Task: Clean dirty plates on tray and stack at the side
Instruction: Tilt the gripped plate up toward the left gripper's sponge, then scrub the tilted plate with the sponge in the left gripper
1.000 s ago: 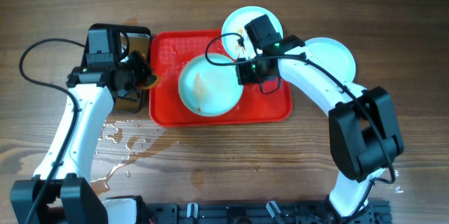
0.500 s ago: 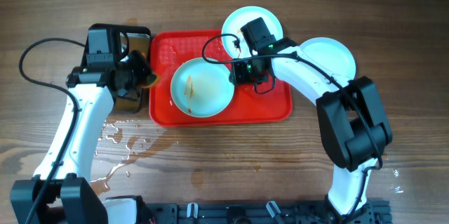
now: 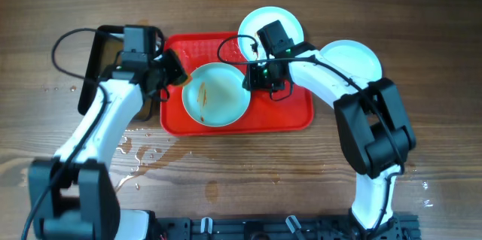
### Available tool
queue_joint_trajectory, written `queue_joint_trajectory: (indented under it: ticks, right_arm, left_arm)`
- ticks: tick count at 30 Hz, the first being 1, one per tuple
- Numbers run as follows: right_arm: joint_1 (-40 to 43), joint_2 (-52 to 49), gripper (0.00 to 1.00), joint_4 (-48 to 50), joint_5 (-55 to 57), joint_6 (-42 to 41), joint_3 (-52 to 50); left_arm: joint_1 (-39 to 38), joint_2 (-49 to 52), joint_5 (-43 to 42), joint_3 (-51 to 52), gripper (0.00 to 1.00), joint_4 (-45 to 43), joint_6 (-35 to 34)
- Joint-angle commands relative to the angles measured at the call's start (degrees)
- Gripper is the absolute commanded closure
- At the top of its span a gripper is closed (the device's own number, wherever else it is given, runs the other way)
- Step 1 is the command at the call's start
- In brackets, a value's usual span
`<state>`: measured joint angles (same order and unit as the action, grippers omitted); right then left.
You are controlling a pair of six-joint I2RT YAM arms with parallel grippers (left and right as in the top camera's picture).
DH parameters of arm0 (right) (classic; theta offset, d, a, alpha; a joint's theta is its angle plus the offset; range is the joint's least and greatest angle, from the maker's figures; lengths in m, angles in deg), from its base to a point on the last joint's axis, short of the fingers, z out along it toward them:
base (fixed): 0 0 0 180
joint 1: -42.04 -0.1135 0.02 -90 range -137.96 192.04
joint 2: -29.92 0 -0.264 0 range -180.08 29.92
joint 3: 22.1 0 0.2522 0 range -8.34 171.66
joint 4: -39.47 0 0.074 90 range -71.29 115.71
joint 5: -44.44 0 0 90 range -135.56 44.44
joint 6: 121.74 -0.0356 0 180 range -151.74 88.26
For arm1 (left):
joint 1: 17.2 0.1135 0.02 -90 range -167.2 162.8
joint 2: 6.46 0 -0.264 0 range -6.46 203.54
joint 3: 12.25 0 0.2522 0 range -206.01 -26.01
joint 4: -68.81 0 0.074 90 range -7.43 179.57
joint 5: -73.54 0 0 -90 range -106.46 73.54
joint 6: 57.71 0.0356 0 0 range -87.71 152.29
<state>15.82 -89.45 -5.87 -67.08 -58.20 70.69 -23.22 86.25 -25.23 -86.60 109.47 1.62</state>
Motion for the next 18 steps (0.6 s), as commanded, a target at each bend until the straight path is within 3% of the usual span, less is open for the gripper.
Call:
queue_joint_trajectory:
  ticks: [1,7,18]
  right_arm:
    - [-0.5,-1.3,0.76,0.3,-2.4,-3.1,1.0]
    - [-0.9,-2.6,0.94,0.3,-2.4,-5.9,0.7]
    - [-0.7,-4.0,0.96,0.9,-4.1,-5.6,0.7]
  left_arm:
    - [-1.0,3.7,-1.0,-0.2,0.96,-2.1,4.0]
    - [-2.2,5.5,-1.2,-0.2,0.96,-3.6,6.1]
    - [-3.5,10.6,-1.2,-0.2,0.96,-6.1,11.0]
